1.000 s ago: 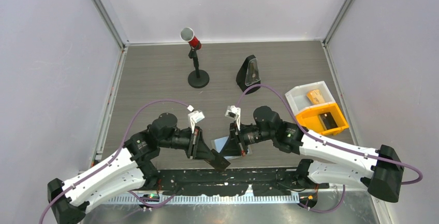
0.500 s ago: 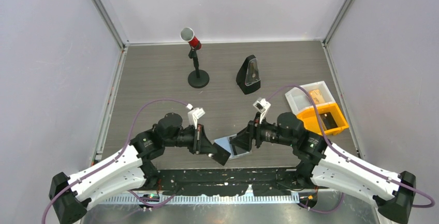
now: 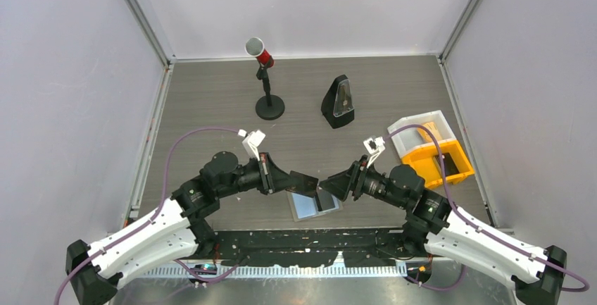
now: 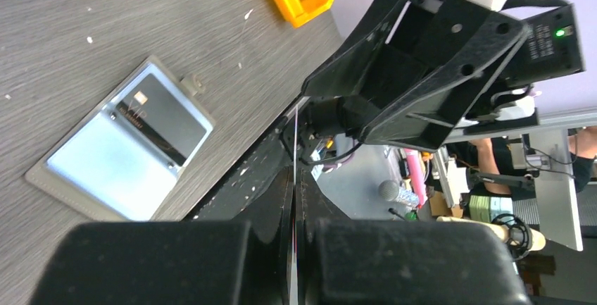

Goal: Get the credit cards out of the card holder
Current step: Place the credit card in the storage box.

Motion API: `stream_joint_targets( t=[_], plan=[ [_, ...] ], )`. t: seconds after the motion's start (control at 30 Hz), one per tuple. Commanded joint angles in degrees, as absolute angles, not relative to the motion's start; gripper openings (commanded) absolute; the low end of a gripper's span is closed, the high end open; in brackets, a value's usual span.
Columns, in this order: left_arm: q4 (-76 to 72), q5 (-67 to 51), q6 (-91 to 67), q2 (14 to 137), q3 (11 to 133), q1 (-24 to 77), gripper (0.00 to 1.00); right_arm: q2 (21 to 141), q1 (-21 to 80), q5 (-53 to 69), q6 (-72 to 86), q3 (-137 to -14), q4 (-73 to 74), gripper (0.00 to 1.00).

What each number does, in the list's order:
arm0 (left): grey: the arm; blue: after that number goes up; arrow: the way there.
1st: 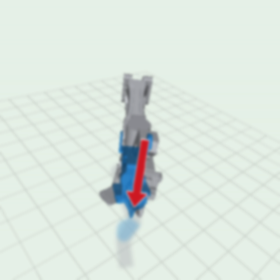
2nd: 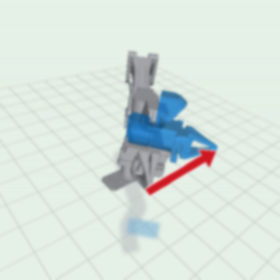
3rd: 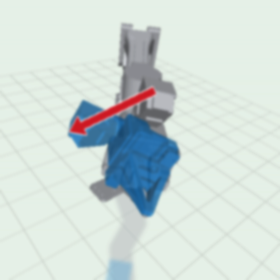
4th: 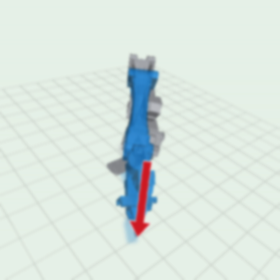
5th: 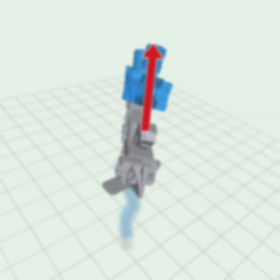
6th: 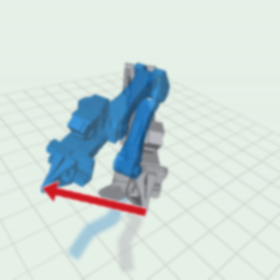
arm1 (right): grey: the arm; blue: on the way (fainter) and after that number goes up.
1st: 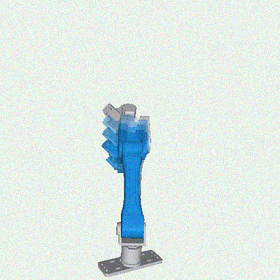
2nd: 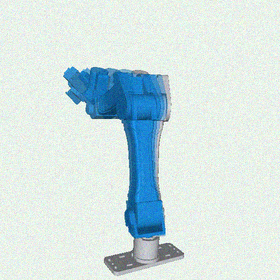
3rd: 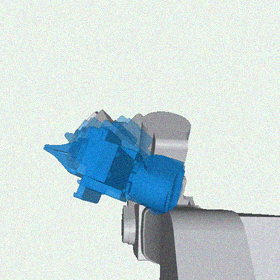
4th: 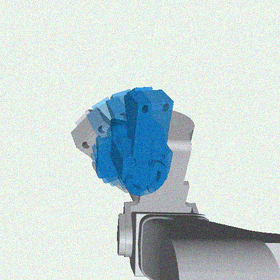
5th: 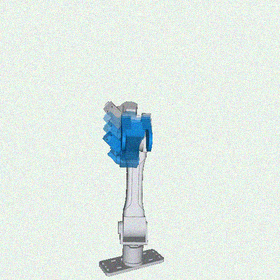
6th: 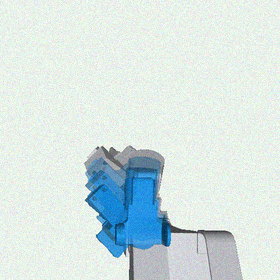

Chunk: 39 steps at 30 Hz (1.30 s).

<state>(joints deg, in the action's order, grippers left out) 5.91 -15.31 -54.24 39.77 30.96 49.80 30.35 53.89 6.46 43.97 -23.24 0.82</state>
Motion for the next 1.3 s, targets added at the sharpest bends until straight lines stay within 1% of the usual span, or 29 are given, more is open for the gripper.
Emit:
stream_joint_targets(
  t=[0.0, 0.23, 0.33, 0.53, 0.77, 0.8, 0.83, 0.87, 0.9, 0.93, 1.0, 1.03, 1.1, 1.17, 1.2, 1.27],
  plan=[
    [-3.57, -14.80, -57.16, 40.06, 32.74, 49.68, 0.00, 29.84, 53.79, 5.78, 47.23, -21.86, -6.06, 0.62],
    [-7.97, -14.79, -59.41, 40.13, 30.35, 49.68, 0.00, 29.36, 53.79, 7.54, 49.88, -18.48, -12.38, 0.57],
    [-8.74, -15.16, -59.75, 40.41, 30.36, 49.67, 0.00, 28.91, 53.79, 7.66, 50.06, -18.07, -13.23, 0.52],
    [-10.94, -16.25, -60.64, 41.13, 29.87, 49.69, 0.00, 29.49, 53.86, 7.64, 51.64, -16.57, -17.18, 0.49],
    [-10.81, -15.50, -61.05, 40.47, 28.43, 49.70, 0.00, 30.85, 53.80, 7.75, 52.93, -15.57, -22.09, 0.32],
    [-10.46, -15.34, -61.01, 40.33, 28.40, 49.67, 0.00, 30.90, 53.79, 7.56, 53.16, -15.16, -23.39, 0.25],
    [-10.20, -15.22, -60.81, 40.20, 28.40, 49.70, 0.01, 30.93, 53.79, 7.41, 53.25, -15.01, -23.95, 0.22],
    [-10.05, -15.13, -60.76, 40.10, 28.31, 49.66, 0.02, 30.93, 53.79, 7.31, 53.28, -14.78, -24.77, 0.15],
    [-9.90, -15.02, -60.81, 39.98, 28.26, 49.68, 0.03, 30.87, 53.79, 7.19, 53.32, -14.64, -25.13, 0.11],
    [-9.60, -14.75, -60.78, 39.91, 28.24, 49.68, 0.05, 30.86, 53.79, 7.15, 53.41, -14.38, -25.88, 0.07],
    [-8.57, -14.31, -60.41, 39.75, 28.30, 49.69, 0.11, 30.17, 53.79, 6.84, 53.69, -14.07, -26.41, 0.05],
    [-8.00, -14.25, -60.04, 39.80, 28.44, 49.66, 0.17, 29.81, 53.75, 5.97, 53.87, -13.85, -26.56, 0.05],
    [-5.61, -13.97, -58.74, 39.77, 29.12, 49.66, 0.35, 28.51, 53.51, 3.78, 54.18, -13.40, -27.22, 0.05],
    [-2.20, -13.23, -57.40, 39.39, 29.81, 49.66, 0.52, 27.35, 52.25, 1.97, 53.54, -13.97, -23.48, 0.05],
    [-0.70, -12.81, -56.93, 38.97, 29.98, 49.71, 0.56, 27.01, 51.61, 1.69, 52.61, -15.23, -21.85, 0.05],
    [2.49, -11.90, -56.13, 38.16, 30.30, 49.70, 0.76, 26.86, 48.86, 1.87, 51.04, -17.16, -16.96, 0.05]
  ],
)
